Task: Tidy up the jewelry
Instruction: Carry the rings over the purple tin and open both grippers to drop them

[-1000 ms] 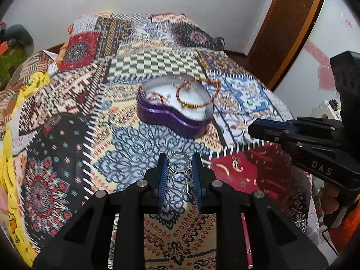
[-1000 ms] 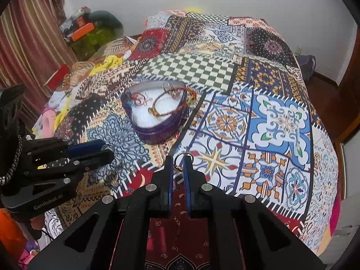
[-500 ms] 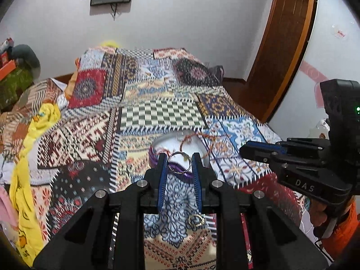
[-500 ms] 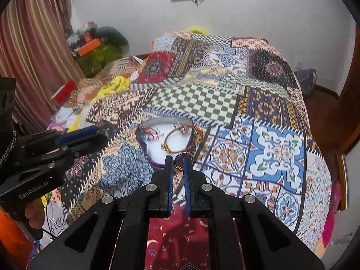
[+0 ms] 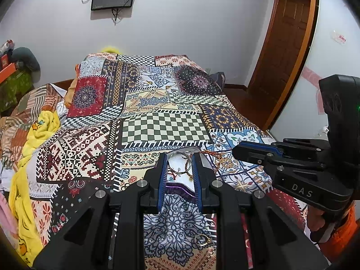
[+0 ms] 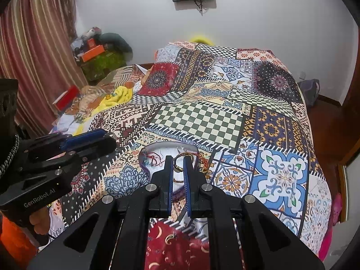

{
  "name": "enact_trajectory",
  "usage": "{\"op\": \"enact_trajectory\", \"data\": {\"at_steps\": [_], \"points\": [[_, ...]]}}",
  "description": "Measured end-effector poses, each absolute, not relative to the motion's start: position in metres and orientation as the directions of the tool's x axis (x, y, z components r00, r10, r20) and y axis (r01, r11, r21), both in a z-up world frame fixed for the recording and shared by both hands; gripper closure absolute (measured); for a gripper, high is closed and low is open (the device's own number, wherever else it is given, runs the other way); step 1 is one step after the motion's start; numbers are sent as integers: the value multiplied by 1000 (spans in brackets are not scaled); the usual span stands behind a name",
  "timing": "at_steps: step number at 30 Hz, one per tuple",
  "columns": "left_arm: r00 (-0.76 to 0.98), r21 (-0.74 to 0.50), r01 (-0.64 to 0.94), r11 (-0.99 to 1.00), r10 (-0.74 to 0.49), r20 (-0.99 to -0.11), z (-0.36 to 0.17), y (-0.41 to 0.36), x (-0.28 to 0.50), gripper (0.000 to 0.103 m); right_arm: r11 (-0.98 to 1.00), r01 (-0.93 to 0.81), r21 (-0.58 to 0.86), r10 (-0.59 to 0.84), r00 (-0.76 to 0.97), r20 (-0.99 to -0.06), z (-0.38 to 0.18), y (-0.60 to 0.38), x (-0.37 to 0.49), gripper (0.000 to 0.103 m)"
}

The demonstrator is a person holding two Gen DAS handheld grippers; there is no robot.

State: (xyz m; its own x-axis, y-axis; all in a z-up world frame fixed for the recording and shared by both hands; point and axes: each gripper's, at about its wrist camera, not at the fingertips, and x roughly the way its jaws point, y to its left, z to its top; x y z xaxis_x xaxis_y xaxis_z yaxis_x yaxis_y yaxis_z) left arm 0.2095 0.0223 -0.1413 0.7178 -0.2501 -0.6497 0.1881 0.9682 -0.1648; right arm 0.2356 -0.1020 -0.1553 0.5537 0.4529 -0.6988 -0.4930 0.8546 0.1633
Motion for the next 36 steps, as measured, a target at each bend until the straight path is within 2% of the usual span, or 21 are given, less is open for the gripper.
{"op": "enact_trajectory", "data": {"at_steps": [24, 36], "points": [[593, -254, 184, 950, -313, -742, -202, 22, 263, 82, 828, -530, 184, 449, 428, -785, -204, -76, 273, 95], [584, -245, 190, 951, -310, -751, -206, 17, 266, 82, 823, -538, 180, 445, 415, -794, -211, -76, 276, 95]]}}
